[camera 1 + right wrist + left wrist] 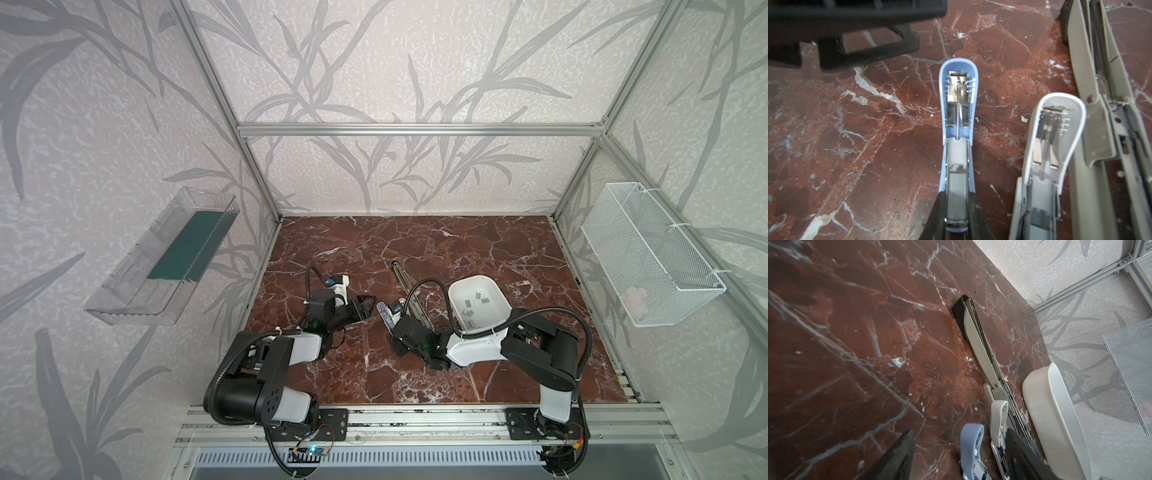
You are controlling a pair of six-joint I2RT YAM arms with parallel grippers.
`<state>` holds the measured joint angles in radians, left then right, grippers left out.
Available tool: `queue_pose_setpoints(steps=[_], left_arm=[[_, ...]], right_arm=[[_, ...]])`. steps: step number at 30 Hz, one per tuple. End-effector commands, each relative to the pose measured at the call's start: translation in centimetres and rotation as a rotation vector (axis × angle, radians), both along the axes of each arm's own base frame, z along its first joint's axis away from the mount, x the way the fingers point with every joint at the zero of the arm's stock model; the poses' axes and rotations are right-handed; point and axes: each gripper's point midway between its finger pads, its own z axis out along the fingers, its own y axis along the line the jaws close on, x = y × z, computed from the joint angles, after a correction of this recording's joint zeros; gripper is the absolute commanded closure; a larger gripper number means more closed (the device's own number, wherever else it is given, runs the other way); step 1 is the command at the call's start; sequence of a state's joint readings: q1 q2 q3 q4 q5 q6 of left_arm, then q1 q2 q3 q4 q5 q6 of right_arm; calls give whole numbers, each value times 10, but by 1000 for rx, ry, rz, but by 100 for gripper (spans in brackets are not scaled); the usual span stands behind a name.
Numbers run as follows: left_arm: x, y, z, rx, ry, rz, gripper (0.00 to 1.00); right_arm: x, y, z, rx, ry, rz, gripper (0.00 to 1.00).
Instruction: Load the staples into the stapler
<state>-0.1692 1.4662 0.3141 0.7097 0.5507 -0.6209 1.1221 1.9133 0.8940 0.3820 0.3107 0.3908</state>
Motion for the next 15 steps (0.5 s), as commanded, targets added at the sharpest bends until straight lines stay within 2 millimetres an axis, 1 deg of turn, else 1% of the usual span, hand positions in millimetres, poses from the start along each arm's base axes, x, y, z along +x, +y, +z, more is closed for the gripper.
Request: queue_pose_setpoints(steps=[1, 6, 8, 11, 15], left_arm=[[13, -15, 17, -26, -88, -49, 36], [15, -34, 15, -45, -114, -102, 42], [15, -42, 16, -59, -121, -130, 47], [12, -53, 25, -97, -162, -173, 50], [6, -60, 32, -102, -189, -201, 55]], right_arm=[[-4, 4, 5, 21, -7, 23, 86], [-3, 4, 4, 20, -8, 20, 87], [-3, 3, 4, 16, -11, 21, 87], [-2, 2, 4, 14, -14, 17, 87], [-1, -1, 4, 12, -20, 1, 87]])
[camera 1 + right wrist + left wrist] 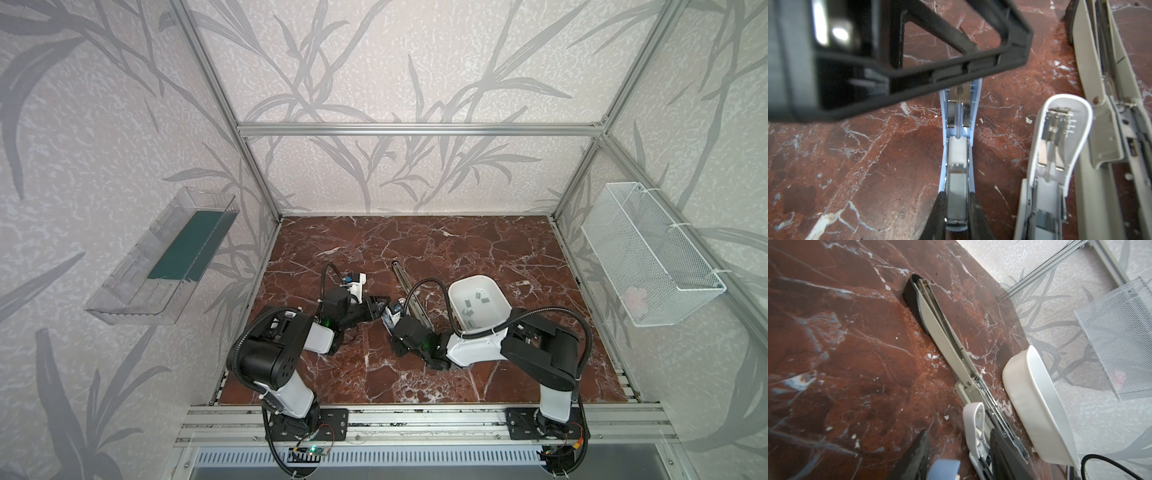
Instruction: Load the staples into the stapler
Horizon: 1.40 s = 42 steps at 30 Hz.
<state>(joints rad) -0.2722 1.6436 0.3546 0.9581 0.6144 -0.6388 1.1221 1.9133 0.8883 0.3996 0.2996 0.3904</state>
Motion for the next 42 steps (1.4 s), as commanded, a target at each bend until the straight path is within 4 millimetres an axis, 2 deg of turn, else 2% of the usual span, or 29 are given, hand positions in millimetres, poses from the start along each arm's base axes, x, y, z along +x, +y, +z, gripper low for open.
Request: queue_pose_setpoints(steps=[1, 4, 11, 22, 34, 42], left_arm=[[-1, -13, 27, -41, -102, -54, 56], [-9, -18, 27, -22, -109, -71, 57], [-29, -25, 11, 36, -90, -96, 60], [-45, -32, 1, 39, -117, -145, 66], [-51, -22, -32, 302, -166, -105, 72], [-54, -22, -45, 413, -196, -91, 72]], right_arm=[[1, -4, 2, -3, -23, -16, 87], [2, -4, 3, 13, -32, -23, 87], [2, -7, 4, 31, -44, -30, 87], [2, -7, 6, 51, -49, -30, 86], [1, -9, 10, 67, -63, -26, 82], [-1, -16, 17, 86, -79, -33, 74]])
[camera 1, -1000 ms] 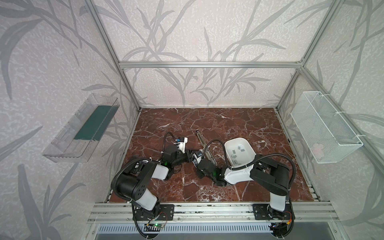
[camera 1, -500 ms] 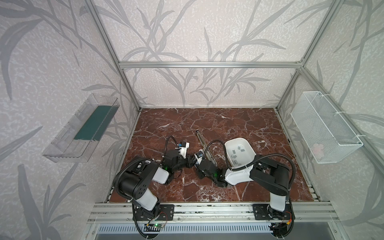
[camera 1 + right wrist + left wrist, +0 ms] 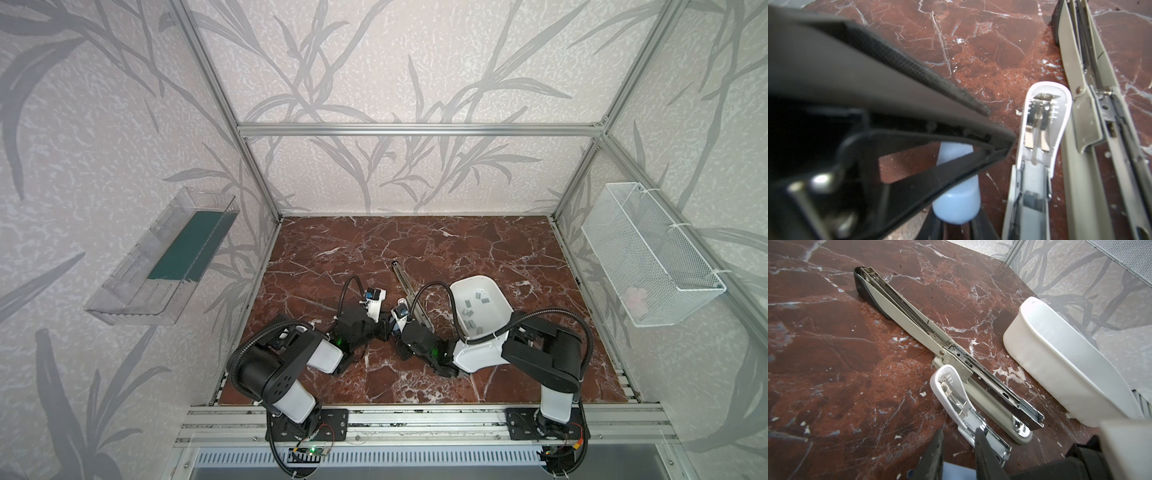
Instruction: Load the staples into the stapler
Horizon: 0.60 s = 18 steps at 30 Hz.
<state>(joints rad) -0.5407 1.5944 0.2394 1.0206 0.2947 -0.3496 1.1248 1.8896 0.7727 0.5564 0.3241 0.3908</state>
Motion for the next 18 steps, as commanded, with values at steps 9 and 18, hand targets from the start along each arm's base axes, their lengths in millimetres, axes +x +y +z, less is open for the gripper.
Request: queue_pose_setpoints(steps=[9, 18], left_arm=[[-12, 14, -39, 171, 37, 26, 74], [-17, 10, -44, 220, 13, 14, 74]], right_arm=[[-6, -12, 32, 69, -39, 0, 67], [-6, -14, 51, 114, -84, 8, 67]])
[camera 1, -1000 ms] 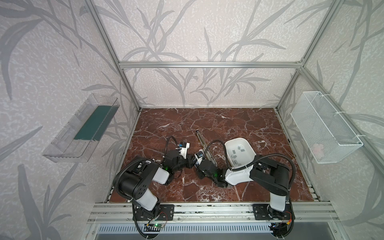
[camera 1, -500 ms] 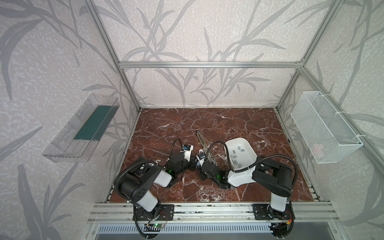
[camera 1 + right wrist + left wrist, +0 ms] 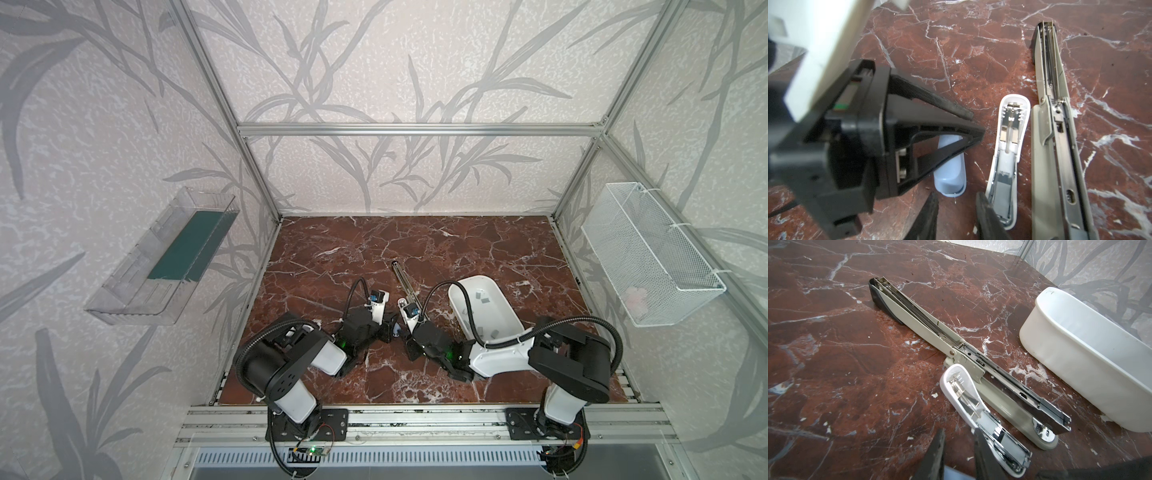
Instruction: Load the staples into the stapler
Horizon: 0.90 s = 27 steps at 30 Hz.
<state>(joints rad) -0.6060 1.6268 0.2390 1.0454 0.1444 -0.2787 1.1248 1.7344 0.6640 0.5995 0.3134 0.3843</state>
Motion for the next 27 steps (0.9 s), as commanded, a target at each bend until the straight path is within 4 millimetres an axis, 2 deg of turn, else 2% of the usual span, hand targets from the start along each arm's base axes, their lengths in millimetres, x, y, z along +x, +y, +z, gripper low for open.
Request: queue_pose_setpoints(steps=[1, 4, 13, 17, 22, 27], left_arm=[[-21, 10, -37, 127, 82, -20, 73], [-21, 13, -41, 162, 76, -6, 73], [-21, 13, -45, 187, 64, -1, 76], [-22, 14, -46, 186, 57, 5, 78], [-21, 15, -47, 180, 59, 13, 79], [-19, 15, -51, 190, 69, 20, 82]], right_arm=[[5, 3, 19, 38, -54, -7, 67], [7, 8, 20, 23, -55, -7, 68], [17, 20, 0, -30, -53, -18, 74], [16, 25, -10, -36, -30, -10, 80], [13, 20, -24, -44, -1, -13, 90], [10, 12, -28, -41, 6, -28, 91]])
